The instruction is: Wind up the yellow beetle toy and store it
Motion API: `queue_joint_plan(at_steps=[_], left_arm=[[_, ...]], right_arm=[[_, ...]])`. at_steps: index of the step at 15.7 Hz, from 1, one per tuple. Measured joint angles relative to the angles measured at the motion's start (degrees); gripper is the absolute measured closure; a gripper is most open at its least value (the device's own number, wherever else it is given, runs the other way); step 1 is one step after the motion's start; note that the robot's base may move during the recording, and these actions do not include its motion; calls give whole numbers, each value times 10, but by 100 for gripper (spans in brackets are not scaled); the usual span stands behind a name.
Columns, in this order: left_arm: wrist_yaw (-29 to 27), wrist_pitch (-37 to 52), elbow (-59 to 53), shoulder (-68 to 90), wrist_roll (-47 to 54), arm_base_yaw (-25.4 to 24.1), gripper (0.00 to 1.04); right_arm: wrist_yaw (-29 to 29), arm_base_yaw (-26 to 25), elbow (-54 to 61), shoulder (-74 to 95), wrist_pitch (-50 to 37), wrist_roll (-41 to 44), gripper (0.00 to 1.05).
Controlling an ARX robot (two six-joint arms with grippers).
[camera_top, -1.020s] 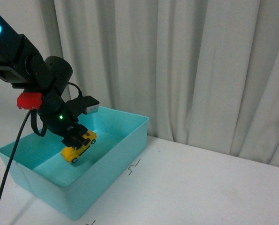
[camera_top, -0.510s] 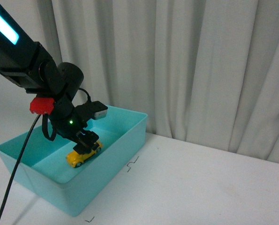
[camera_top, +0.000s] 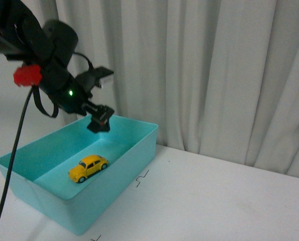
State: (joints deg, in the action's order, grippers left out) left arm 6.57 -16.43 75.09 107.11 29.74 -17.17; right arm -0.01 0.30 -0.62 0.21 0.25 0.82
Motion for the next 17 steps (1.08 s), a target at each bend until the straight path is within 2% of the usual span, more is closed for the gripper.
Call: queue_joint_plan(at_steps=[4, 5, 6, 8, 9, 11, 13, 17], left_arm=[[71, 29, -62, -179, -9, -6, 7], [93, 186, -134, -237, -57, -3, 15], [86, 299, -213, -302, -126, 8, 26], [70, 455, -343, -400, -232, 41, 47], [60, 491, -393, -422, -259, 54, 58], [32, 513, -501, -452, -284, 76, 85], [16, 529, -537, -485, -291, 87, 102], [-3, 537, -607, -551, -294, 114, 103]], right_arm=[[0, 0, 0, 0, 0, 0, 7], [0, 0, 0, 0, 0, 0, 7], [0, 0, 0, 0, 0, 0, 7], [0, 0, 0, 0, 0, 0, 7], [0, 0, 0, 0, 0, 0, 7], [0, 0, 0, 0, 0, 0, 7], [0, 0, 0, 0, 0, 0, 7], [1, 0, 0, 0, 0, 0, 7]])
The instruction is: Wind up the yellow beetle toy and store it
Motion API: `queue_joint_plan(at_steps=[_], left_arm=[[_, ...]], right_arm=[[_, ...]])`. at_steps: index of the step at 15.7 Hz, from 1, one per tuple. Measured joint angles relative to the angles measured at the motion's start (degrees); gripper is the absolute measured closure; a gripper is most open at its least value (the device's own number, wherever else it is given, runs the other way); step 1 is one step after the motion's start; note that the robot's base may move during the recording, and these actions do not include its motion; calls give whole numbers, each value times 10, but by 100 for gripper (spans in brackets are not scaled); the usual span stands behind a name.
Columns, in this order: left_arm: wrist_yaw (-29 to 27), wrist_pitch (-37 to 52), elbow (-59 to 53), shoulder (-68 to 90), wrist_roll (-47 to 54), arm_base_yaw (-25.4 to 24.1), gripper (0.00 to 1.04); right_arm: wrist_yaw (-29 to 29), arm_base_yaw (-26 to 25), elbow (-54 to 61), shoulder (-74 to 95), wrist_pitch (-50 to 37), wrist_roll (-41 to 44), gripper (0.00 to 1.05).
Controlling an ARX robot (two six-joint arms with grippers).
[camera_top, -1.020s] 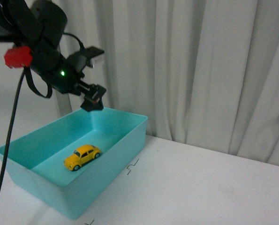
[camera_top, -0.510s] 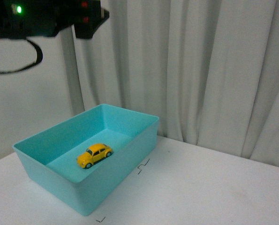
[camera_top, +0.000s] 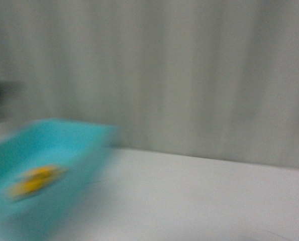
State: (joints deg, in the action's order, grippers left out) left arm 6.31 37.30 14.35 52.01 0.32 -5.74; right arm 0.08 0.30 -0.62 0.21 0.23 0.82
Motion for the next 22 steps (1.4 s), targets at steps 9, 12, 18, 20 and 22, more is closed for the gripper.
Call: queue_joint_plan(at_steps=[9, 12, 18, 20, 22], left_arm=[[-63, -64, -99, -163, -1, 57, 103], [-63, -104, -115, -218, -1, 57, 103], [-63, -184, -138, -330, -1, 57, 103], [-63, -211, -138, -360, -1, 57, 103], [-63, -236, -138, -383, -1, 57, 103]], right_arm=[[-1, 0, 0, 0, 0, 0, 7], [-1, 0, 0, 0, 0, 0, 7], [-1, 0, 0, 0, 0, 0, 7], [-1, 0, 0, 0, 0, 0, 7], [-1, 0, 0, 0, 0, 0, 7]])
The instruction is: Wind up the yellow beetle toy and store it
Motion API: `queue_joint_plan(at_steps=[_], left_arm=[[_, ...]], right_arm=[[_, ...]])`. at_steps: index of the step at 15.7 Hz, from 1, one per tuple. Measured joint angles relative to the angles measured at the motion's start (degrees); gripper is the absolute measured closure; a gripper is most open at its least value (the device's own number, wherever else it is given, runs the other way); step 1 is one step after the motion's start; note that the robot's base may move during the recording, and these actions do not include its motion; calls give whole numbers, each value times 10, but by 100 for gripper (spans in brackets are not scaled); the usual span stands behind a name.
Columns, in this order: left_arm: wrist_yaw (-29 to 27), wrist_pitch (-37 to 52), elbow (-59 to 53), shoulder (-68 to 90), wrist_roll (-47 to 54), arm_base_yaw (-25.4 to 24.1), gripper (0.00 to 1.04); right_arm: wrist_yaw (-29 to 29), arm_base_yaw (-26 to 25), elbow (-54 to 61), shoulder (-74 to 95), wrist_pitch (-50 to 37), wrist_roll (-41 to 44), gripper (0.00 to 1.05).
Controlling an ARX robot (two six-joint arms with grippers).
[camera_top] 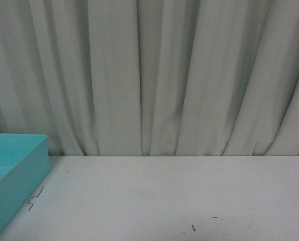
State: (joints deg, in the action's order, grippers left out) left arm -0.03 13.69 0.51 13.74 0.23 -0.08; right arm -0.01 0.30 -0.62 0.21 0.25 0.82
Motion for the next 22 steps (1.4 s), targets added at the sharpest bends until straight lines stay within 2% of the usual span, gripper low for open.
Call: queue_joint_plan(at_steps=[5, 7, 15, 17, 22], left_arm=[[0, -38, 0, -38, 0, 0, 103], [0, -140, 0, -130, 0, 0, 103], [0, -139, 0, -134, 0, 0, 103], [0, -139, 0, -134, -1, 0, 84], [0, -139, 0, -134, -1, 0, 24]], right_arm=[[0, 0, 0, 0, 0, 0, 7], [0, 0, 0, 0, 0, 0, 7], [0, 0, 0, 0, 0, 0, 7], [0, 0, 0, 0, 0, 0, 7], [0, 0, 0, 0, 0, 0, 7]])
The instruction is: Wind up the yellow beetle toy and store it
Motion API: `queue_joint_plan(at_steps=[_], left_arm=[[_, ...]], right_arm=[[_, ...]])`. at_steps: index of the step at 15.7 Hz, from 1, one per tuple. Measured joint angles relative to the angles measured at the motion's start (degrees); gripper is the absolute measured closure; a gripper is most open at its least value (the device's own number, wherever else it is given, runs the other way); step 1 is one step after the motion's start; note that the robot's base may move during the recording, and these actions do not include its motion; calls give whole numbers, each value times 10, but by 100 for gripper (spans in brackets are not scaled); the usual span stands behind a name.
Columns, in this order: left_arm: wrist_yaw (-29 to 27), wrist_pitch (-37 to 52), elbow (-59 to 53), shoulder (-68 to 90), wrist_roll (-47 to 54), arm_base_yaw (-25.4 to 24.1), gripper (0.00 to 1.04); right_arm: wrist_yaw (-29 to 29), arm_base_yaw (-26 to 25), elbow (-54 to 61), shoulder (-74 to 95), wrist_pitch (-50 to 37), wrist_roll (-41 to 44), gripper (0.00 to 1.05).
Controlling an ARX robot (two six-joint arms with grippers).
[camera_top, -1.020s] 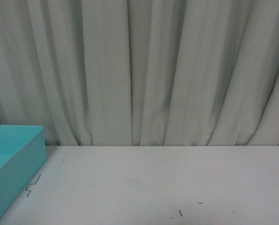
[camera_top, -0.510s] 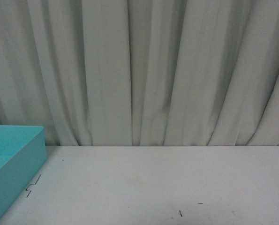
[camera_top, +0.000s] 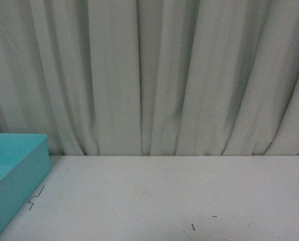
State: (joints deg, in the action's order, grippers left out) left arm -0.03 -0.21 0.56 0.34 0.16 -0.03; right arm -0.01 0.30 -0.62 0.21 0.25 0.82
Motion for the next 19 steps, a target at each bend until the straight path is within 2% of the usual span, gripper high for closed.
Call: queue_joint_plan(at_steps=[1, 2, 3, 19], left_arm=[[0, 0, 0, 0, 0, 0, 12], [0, 0, 0, 0, 0, 0, 5], [0, 0, 0, 0, 0, 0, 7], [0, 0, 0, 0, 0, 0, 7]], right_arm=[[0, 0, 0, 0, 0, 0, 7], [0, 0, 0, 0, 0, 0, 7], [0, 0, 0, 0, 0, 0, 7], [0, 0, 0, 0, 0, 0, 7]])
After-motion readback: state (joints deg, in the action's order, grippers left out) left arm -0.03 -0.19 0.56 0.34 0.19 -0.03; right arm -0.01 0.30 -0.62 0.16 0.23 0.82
